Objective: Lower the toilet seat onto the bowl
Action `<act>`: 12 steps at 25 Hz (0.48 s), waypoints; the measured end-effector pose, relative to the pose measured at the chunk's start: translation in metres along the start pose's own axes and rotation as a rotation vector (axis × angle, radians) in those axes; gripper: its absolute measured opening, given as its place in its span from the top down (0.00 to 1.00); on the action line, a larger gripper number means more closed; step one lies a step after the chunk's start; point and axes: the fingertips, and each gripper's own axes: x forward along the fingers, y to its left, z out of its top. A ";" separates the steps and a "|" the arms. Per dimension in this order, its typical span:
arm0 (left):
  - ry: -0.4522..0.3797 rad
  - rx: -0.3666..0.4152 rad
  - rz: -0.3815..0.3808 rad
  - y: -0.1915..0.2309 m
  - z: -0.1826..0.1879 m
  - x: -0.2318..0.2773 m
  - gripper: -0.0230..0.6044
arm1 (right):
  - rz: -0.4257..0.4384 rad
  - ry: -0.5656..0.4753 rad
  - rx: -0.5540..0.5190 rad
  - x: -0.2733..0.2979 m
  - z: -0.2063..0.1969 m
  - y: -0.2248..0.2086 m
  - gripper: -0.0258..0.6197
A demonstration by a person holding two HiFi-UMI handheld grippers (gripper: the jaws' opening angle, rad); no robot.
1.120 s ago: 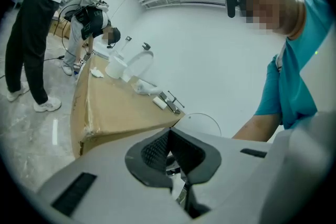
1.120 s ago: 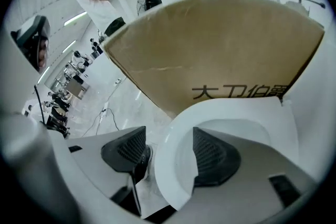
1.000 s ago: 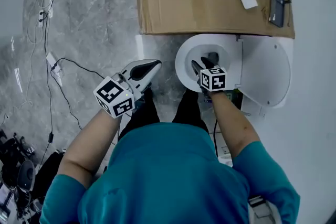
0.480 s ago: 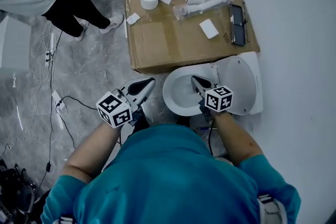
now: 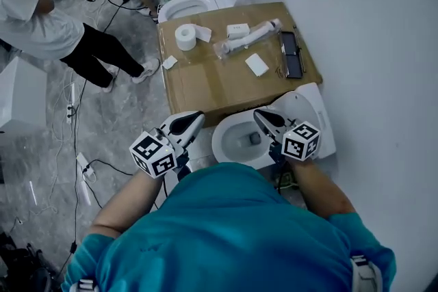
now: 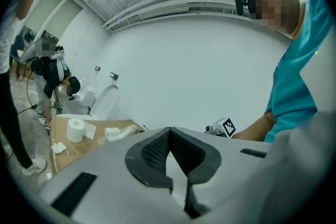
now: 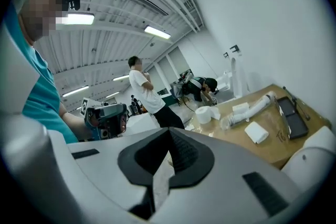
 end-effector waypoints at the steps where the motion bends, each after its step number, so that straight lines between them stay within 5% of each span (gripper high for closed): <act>1: -0.007 0.009 -0.005 -0.003 0.006 0.000 0.97 | 0.003 -0.017 -0.009 -0.004 0.010 0.004 0.96; 12: -0.058 0.056 -0.026 -0.016 0.048 0.003 0.97 | 0.003 -0.107 -0.132 -0.032 0.070 0.028 0.96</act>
